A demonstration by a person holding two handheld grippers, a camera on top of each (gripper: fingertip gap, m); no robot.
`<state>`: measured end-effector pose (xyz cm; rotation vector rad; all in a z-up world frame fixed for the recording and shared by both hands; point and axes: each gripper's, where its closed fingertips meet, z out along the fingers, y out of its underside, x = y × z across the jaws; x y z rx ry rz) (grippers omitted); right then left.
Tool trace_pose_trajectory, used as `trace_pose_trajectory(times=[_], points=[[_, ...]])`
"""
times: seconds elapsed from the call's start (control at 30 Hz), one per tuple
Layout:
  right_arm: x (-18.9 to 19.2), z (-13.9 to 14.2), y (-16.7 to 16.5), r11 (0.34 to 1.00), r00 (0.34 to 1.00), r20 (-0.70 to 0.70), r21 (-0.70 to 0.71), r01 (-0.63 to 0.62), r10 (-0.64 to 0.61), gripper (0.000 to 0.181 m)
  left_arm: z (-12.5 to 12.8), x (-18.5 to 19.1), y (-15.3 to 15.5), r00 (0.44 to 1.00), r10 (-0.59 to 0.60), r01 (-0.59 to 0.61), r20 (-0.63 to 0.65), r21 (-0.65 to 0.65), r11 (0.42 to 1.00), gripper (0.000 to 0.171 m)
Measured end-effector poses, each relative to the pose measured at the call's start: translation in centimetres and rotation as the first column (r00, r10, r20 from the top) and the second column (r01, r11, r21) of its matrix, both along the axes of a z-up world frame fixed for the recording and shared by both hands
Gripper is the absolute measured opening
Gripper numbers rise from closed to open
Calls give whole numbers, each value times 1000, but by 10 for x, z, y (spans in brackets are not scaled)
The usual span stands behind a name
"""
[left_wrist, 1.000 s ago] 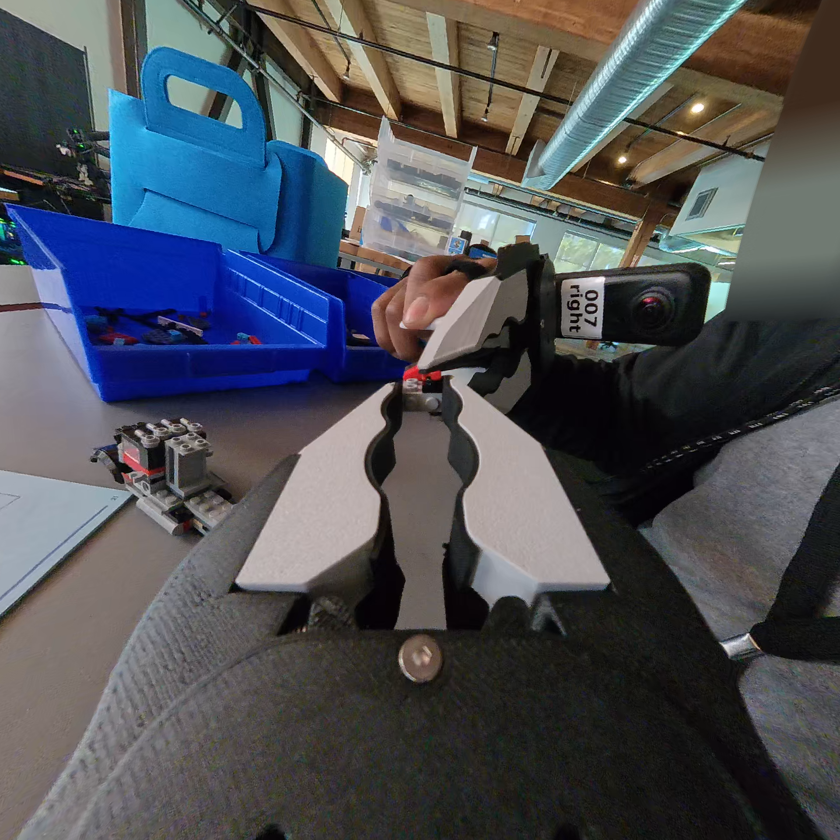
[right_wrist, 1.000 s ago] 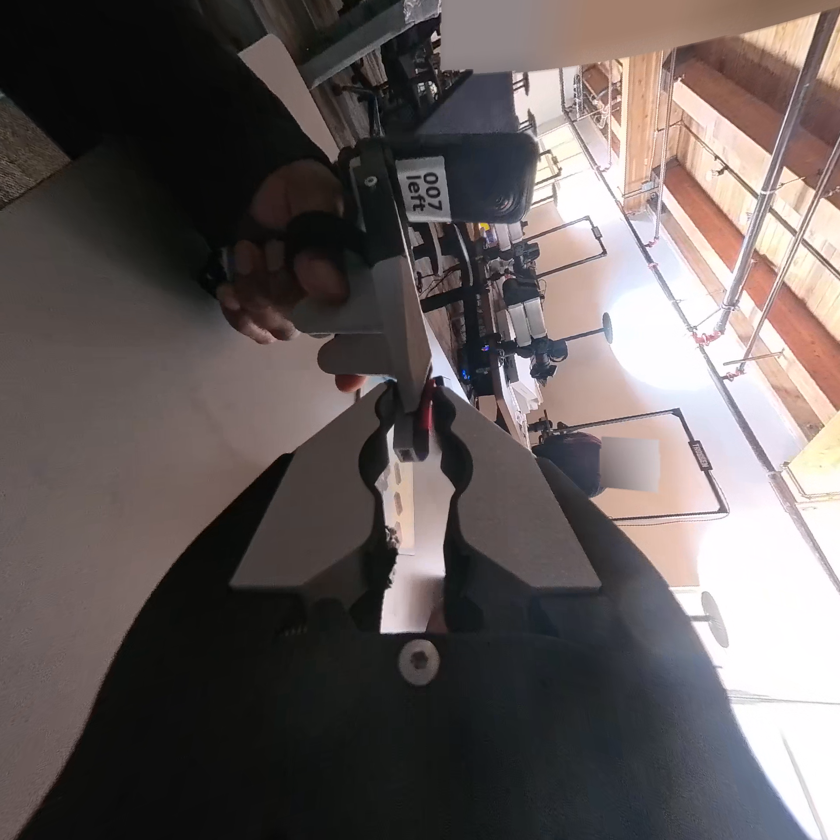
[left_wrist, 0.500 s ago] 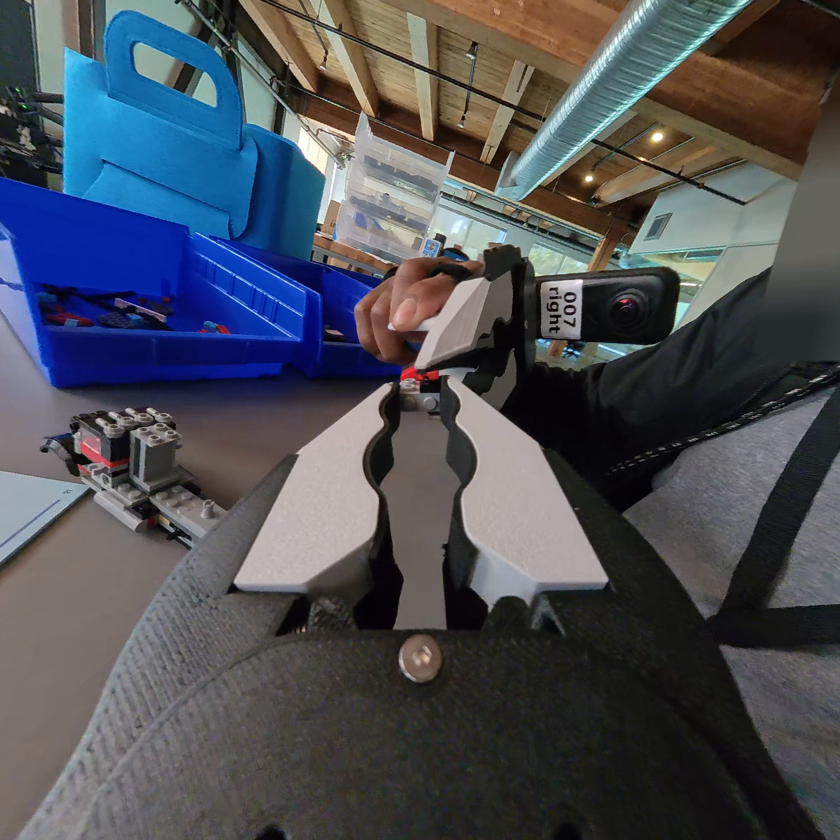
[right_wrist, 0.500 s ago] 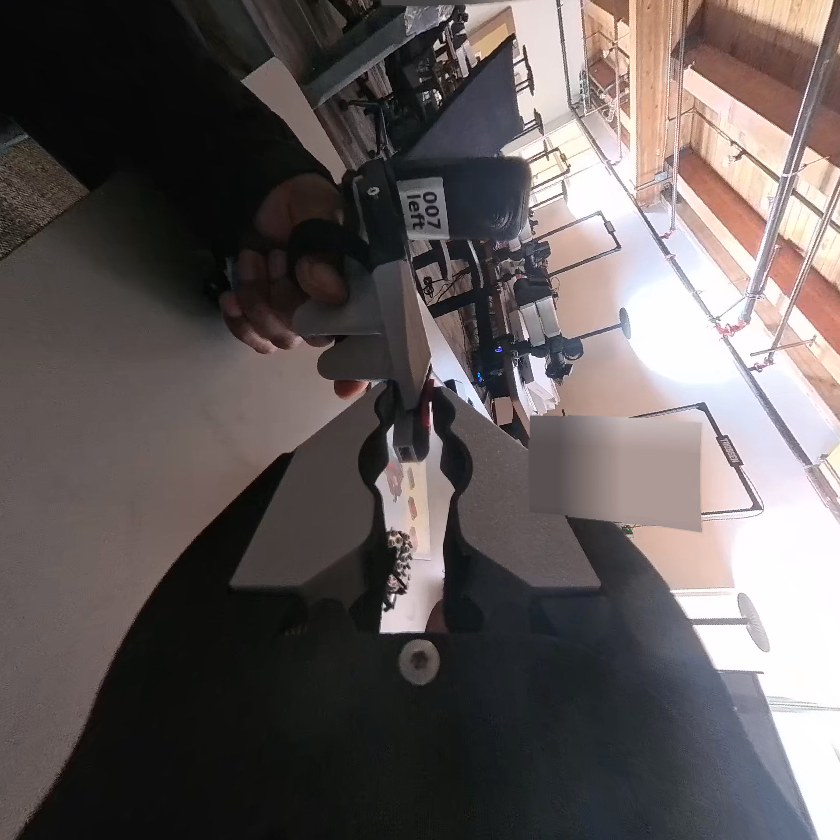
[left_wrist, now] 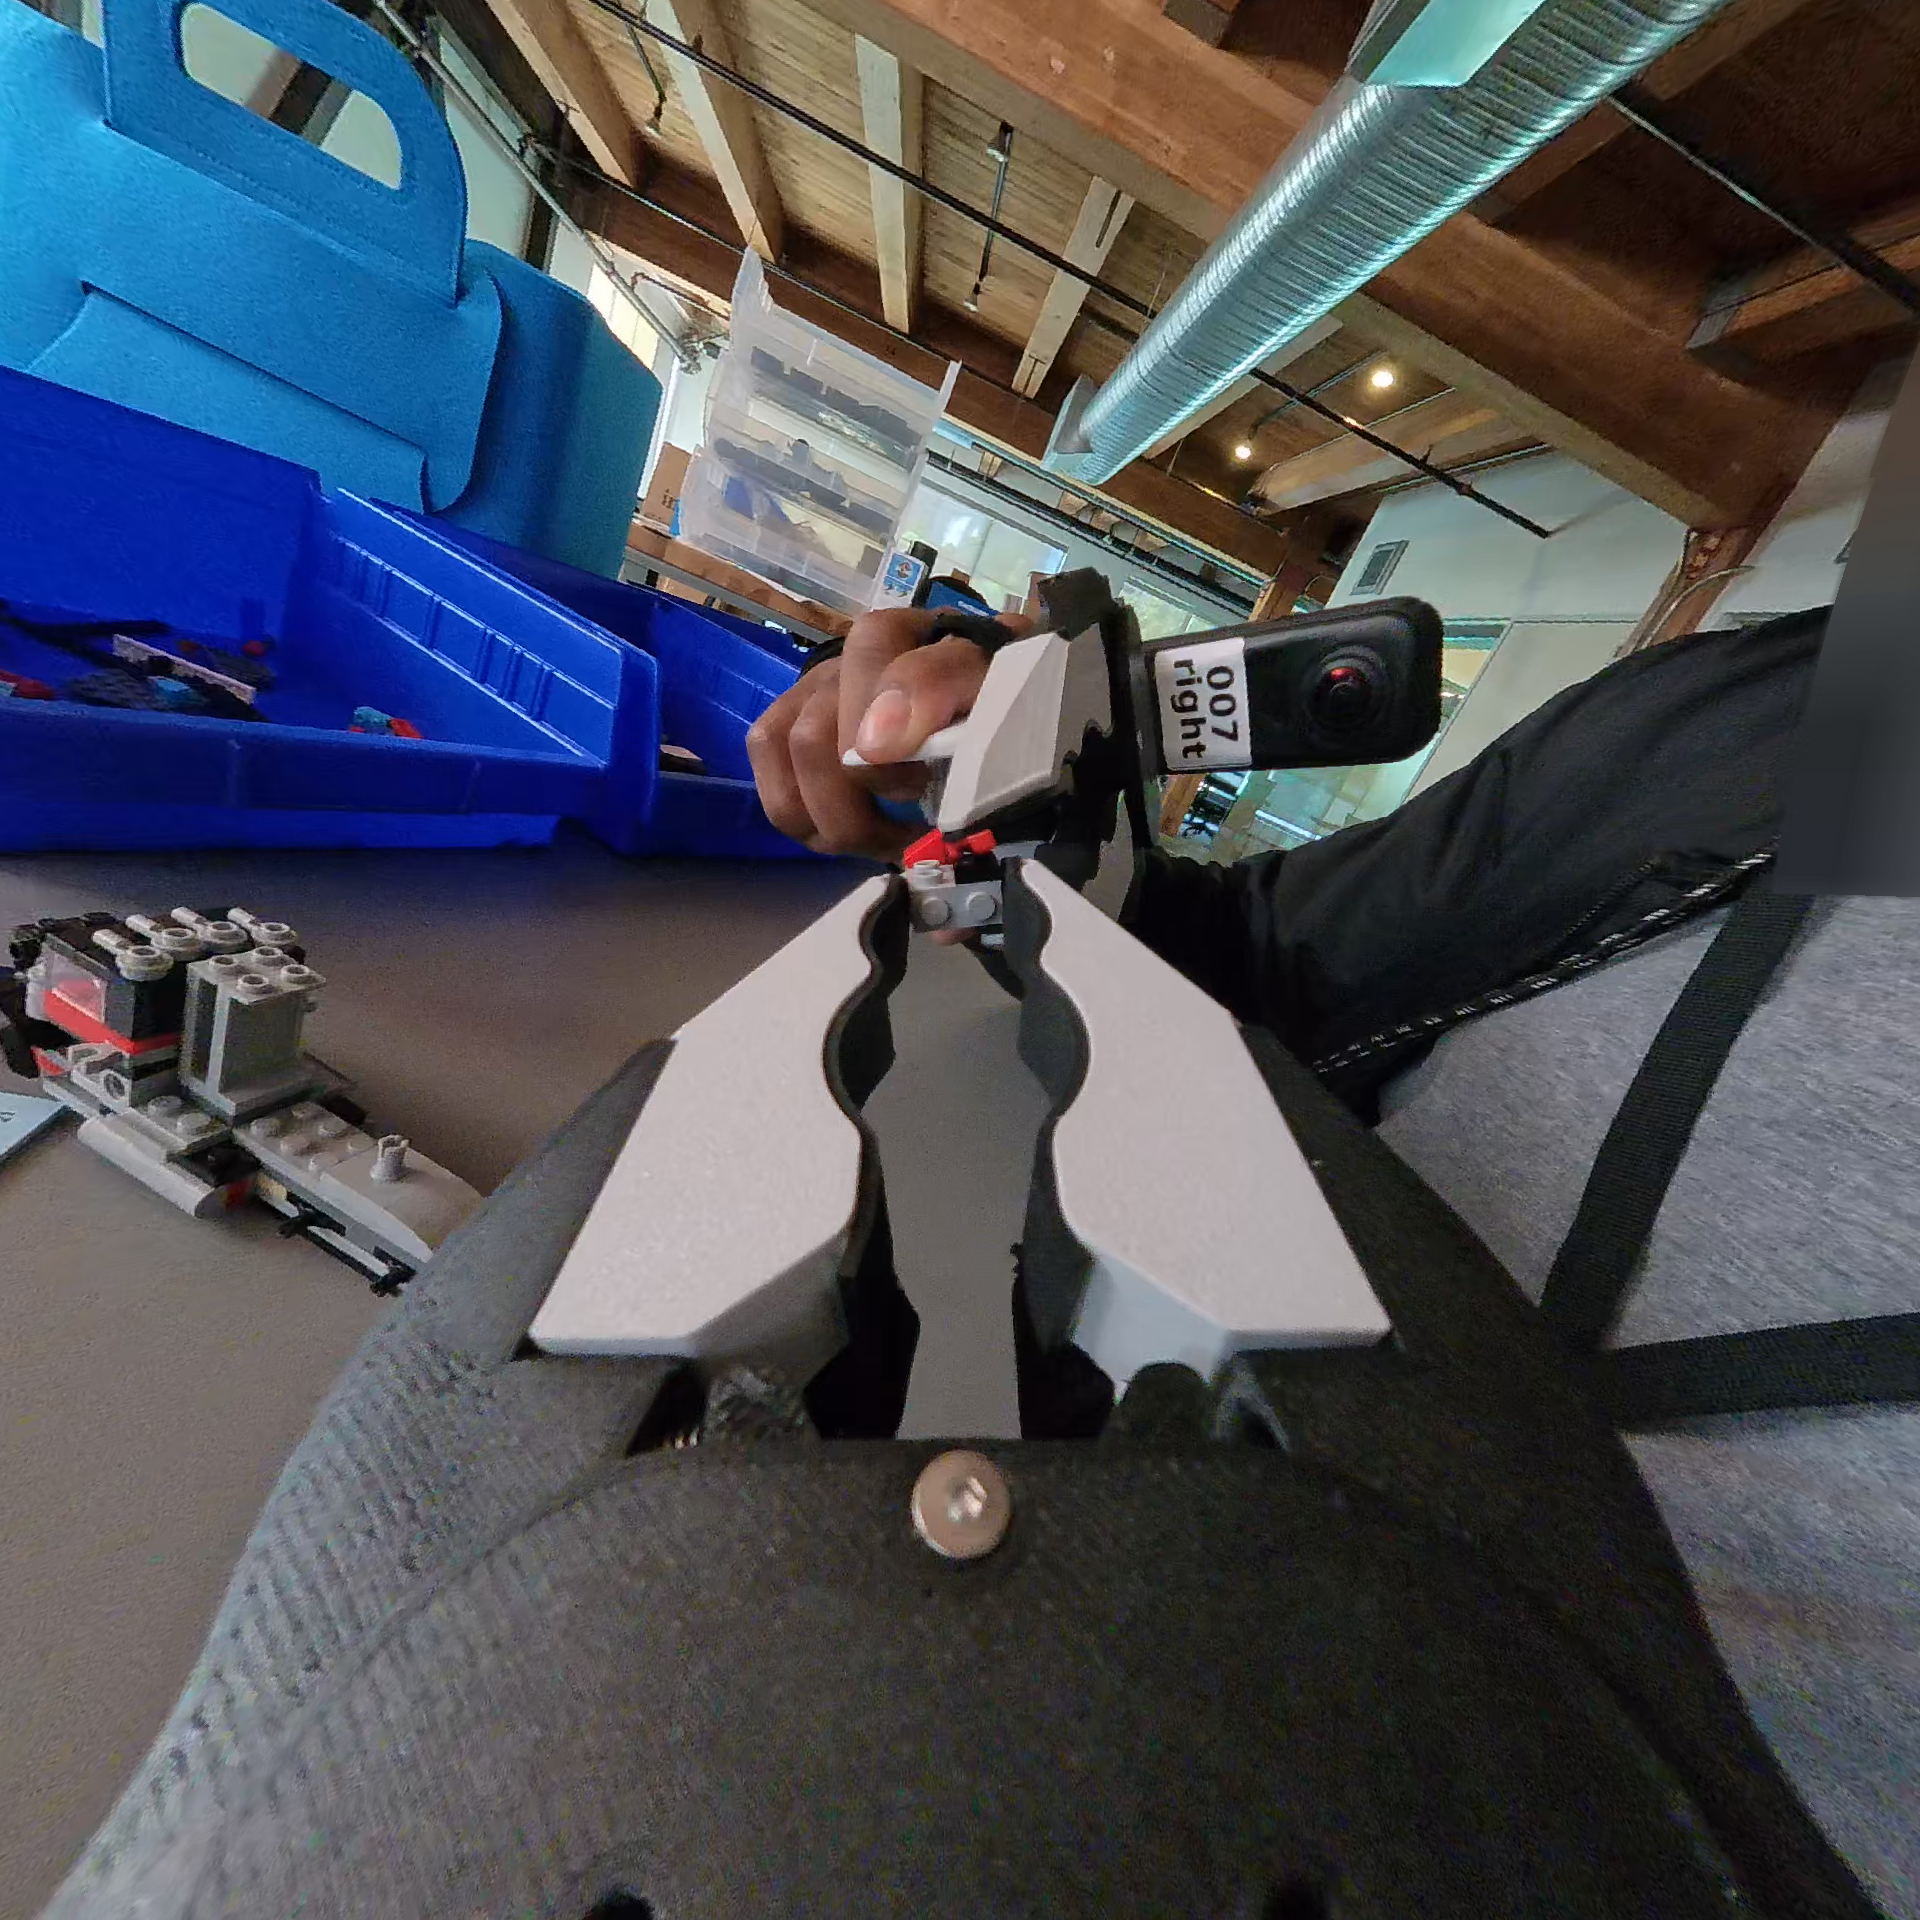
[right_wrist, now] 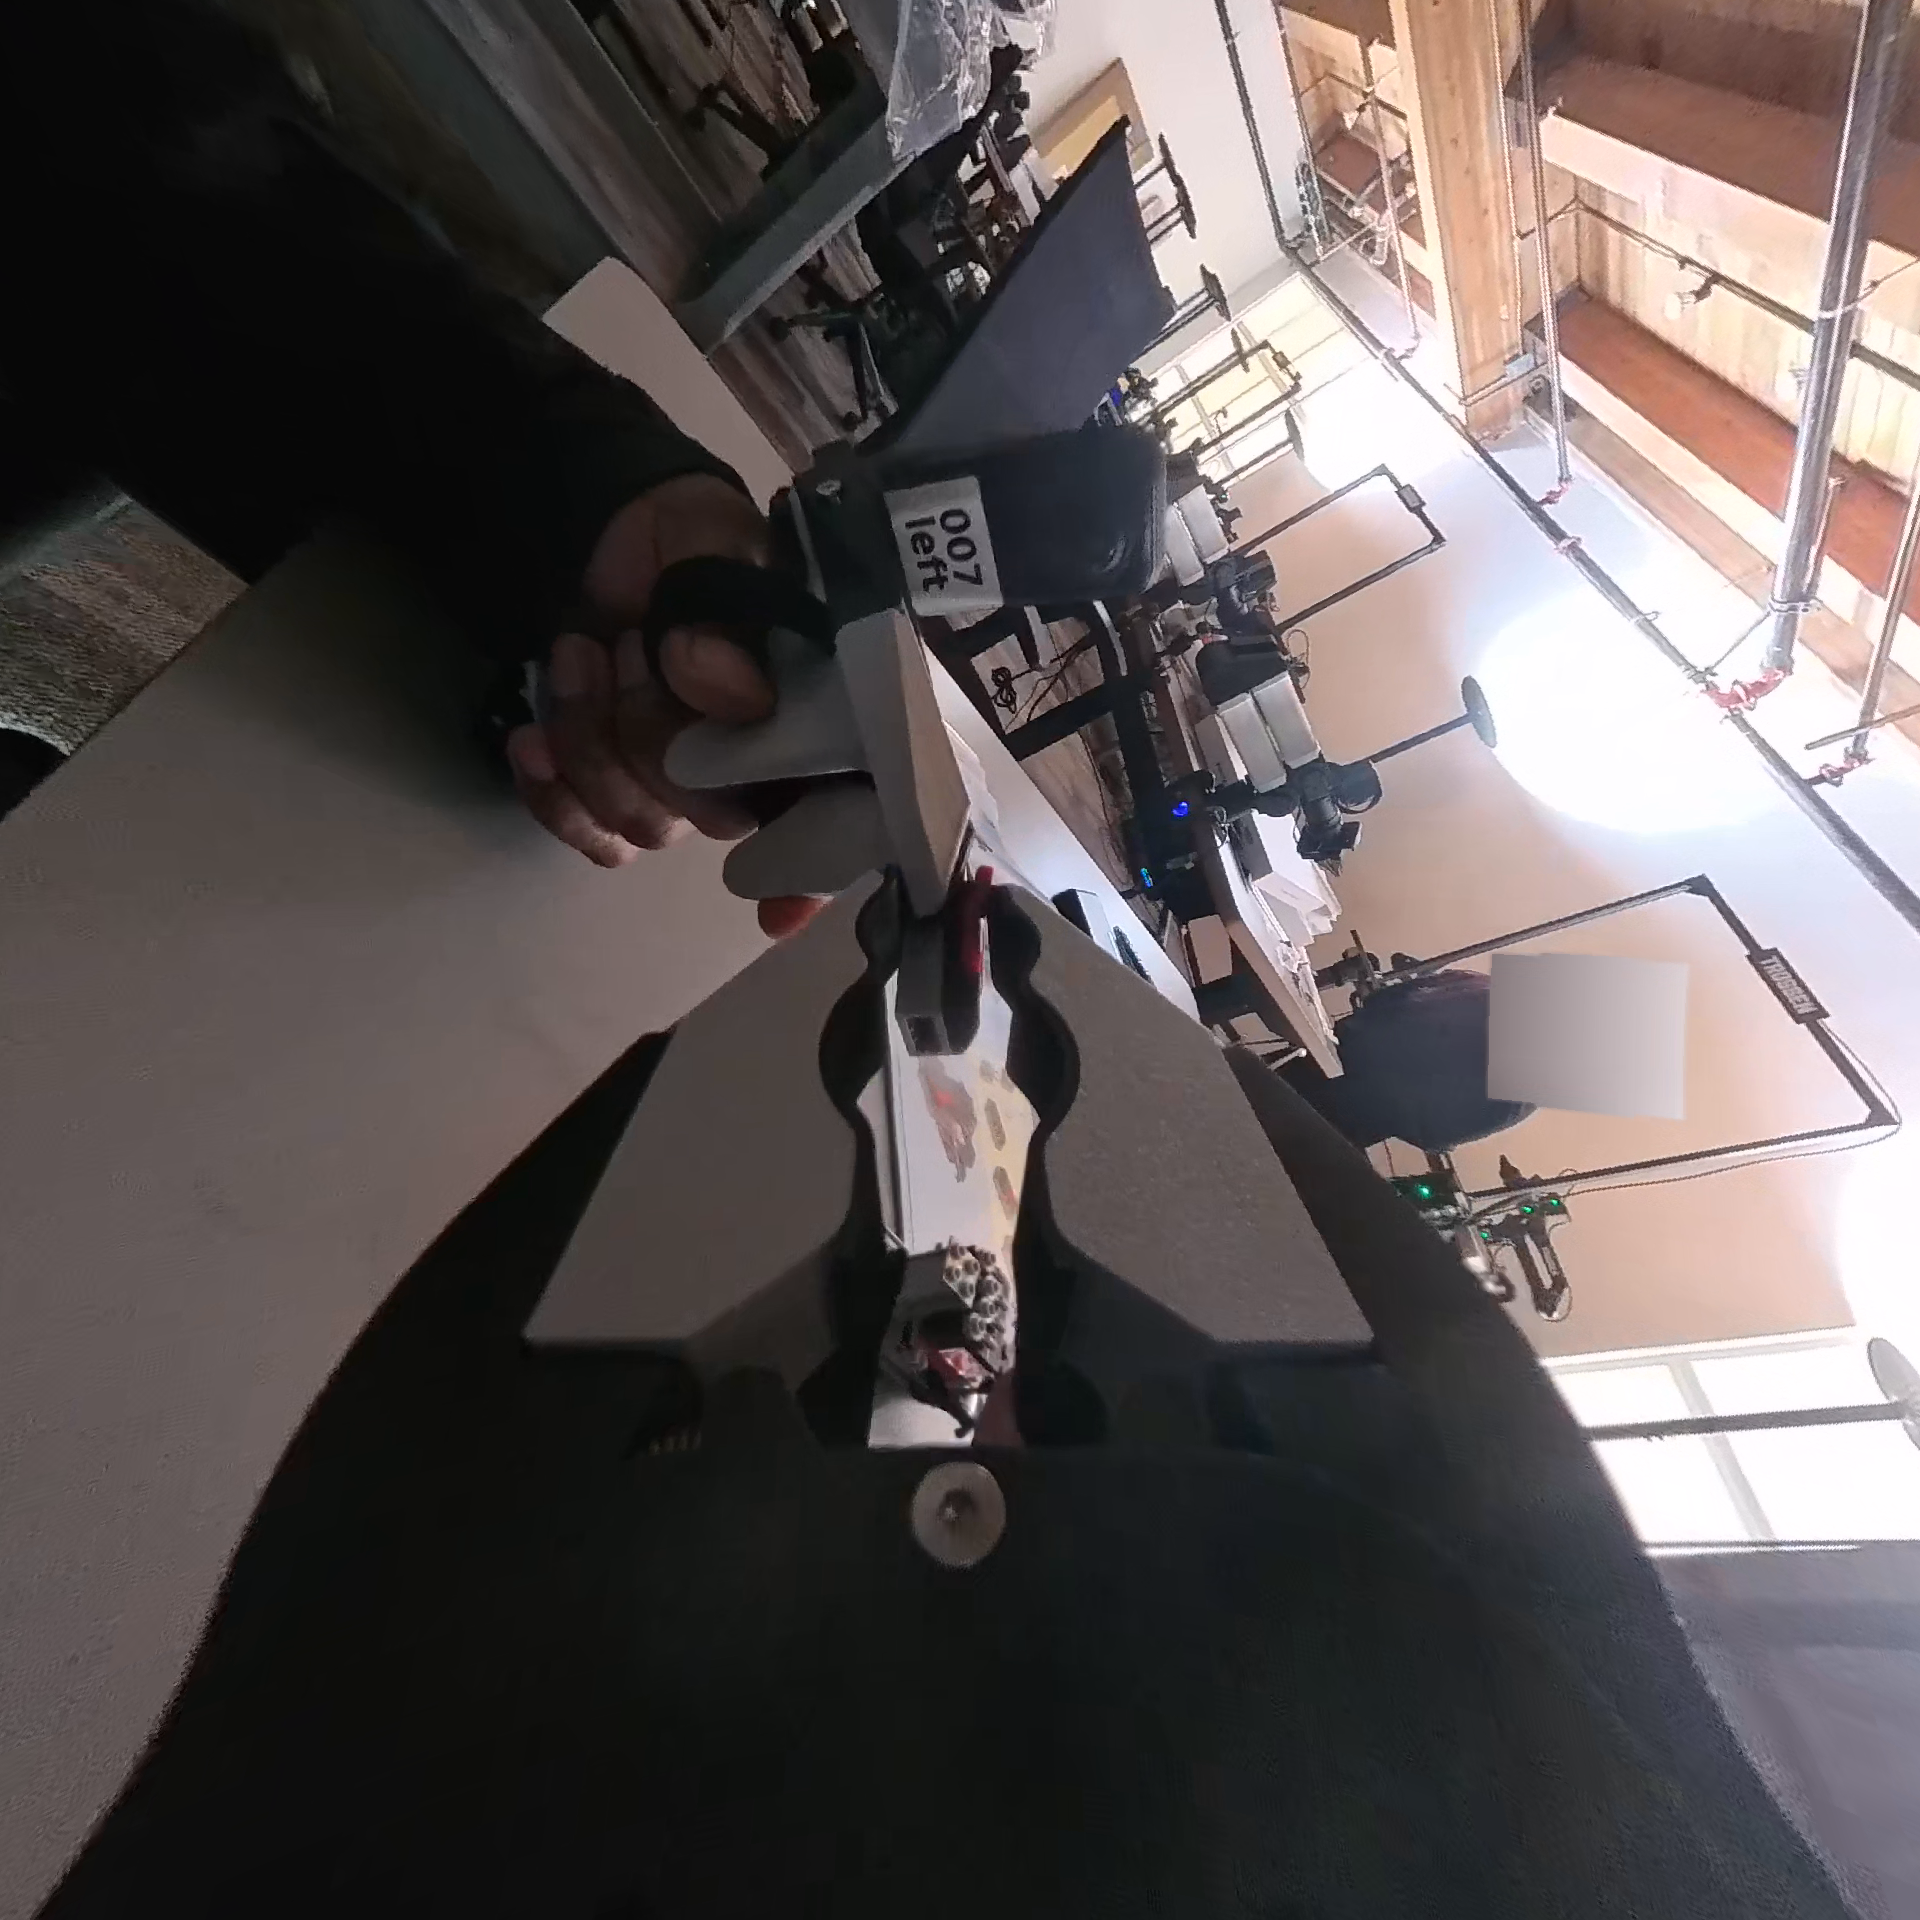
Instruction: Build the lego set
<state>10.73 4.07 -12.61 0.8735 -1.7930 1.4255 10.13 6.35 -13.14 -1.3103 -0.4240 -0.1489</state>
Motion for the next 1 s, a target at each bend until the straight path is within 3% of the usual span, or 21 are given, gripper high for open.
trace_pose_trajectory(times=[0.6, 1.0], points=[[3, -15, 3, 982, 998, 28, 179, -65, 61, 16, -13, 2, 5, 993, -52, 58, 102, -59, 997, 16], [3, -12, 2, 988, 994, 100, 141, -64, 51, 16, -10, 3, 4, 995, -50, 54, 90, -46, 997, 17]])
